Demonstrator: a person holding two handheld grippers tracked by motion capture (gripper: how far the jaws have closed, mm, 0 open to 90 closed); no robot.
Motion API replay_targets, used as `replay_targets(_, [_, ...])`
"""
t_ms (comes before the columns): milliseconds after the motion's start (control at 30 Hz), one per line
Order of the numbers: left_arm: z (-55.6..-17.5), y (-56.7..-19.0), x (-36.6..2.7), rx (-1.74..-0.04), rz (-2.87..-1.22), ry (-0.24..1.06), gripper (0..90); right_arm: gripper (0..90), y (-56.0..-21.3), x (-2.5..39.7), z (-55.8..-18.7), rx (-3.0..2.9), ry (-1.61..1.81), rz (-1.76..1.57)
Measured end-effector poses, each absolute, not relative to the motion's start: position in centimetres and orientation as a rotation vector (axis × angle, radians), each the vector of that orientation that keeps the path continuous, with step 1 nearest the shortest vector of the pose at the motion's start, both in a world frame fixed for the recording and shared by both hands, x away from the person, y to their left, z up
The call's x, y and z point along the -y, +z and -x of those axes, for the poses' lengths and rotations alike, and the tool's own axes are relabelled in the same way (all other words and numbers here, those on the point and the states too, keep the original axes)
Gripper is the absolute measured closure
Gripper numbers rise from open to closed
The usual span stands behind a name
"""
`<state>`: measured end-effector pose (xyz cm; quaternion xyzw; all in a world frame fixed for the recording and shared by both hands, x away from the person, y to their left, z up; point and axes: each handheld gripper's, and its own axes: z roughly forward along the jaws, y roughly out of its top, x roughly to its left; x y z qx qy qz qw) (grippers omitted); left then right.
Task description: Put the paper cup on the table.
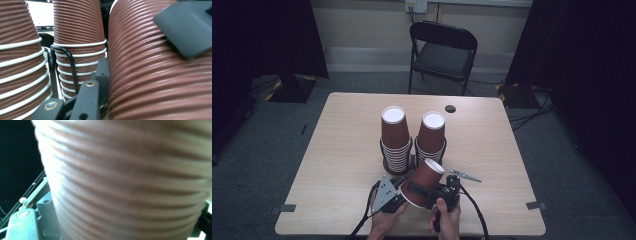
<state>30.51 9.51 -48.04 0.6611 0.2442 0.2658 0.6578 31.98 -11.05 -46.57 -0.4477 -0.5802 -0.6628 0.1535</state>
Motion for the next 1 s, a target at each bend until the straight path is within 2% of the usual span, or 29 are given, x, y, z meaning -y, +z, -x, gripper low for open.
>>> replay_targets(367, [-30.6, -47.9, -10.1, -0.574, -1.484, 0.556, 82.2, 10.0, -46.1, 11.1, -32.0, 1.693, -1.961, 1.286])
replay_targets(800, [-30.5, -47.8, -10.3, -0.612, -1.452, 0.502, 83.6, 8.0, -45.4, 11.1, -32.3, 1.739, -1.971, 1.284])
replay_targets(1000, [-30.2, -47.9, -10.6, -0.608, -1.462, 0.469, 84.3, 10.5, -45.0, 11.5, -32.6, 1.705, -1.979, 1.327])
